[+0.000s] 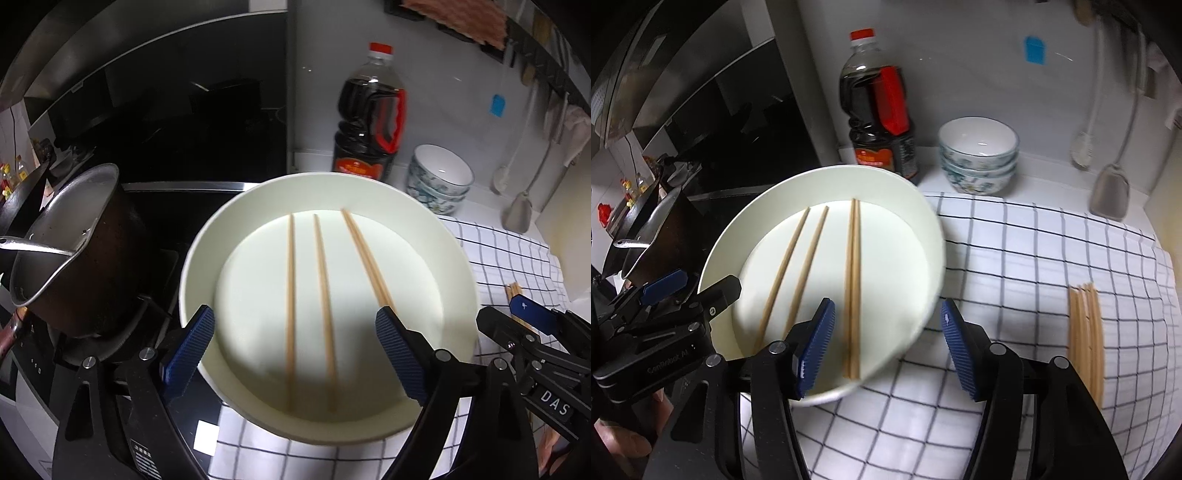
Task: Organize utensils
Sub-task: 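Move both tools from the basin back over the chopstick pile on the cloth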
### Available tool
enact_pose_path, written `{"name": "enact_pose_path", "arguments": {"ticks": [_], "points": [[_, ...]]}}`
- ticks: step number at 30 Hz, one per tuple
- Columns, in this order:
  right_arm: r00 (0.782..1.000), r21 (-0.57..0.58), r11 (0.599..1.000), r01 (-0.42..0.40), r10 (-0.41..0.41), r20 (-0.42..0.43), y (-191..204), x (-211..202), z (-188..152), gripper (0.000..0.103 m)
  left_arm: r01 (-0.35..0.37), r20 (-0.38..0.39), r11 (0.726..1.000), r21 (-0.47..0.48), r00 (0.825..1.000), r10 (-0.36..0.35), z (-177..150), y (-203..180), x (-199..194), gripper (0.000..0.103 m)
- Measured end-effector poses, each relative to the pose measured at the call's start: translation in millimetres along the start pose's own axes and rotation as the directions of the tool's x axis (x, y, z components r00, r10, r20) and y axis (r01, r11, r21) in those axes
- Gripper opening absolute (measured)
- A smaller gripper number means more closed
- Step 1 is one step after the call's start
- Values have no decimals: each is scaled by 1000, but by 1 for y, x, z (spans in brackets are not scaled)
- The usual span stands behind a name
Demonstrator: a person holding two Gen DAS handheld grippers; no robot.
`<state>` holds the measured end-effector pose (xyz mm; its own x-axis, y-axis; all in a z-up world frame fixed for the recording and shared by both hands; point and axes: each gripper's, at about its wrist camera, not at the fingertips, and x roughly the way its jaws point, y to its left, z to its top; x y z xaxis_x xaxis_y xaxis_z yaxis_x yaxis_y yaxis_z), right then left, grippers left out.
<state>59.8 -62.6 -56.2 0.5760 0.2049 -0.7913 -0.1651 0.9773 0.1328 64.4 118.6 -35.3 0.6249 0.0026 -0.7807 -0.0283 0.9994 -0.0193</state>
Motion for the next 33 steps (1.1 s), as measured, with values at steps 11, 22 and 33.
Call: {"name": "enact_pose_path", "arguments": {"ticks": [11, 22, 33], "points": [[997, 116, 991, 68, -72, 31, -71, -47, -35, 60, 71, 9, 995, 73, 997, -72, -12, -66, -18, 89], [986, 238, 960, 147, -161, 38, -153, -87, -81, 62, 154, -4, 972, 175, 988, -155, -34, -159, -27, 90], [979, 272, 941, 202, -205, -21, -223, -83, -118, 62, 166, -41, 968, 189, 986, -161, -62, -214, -10, 90]]}}
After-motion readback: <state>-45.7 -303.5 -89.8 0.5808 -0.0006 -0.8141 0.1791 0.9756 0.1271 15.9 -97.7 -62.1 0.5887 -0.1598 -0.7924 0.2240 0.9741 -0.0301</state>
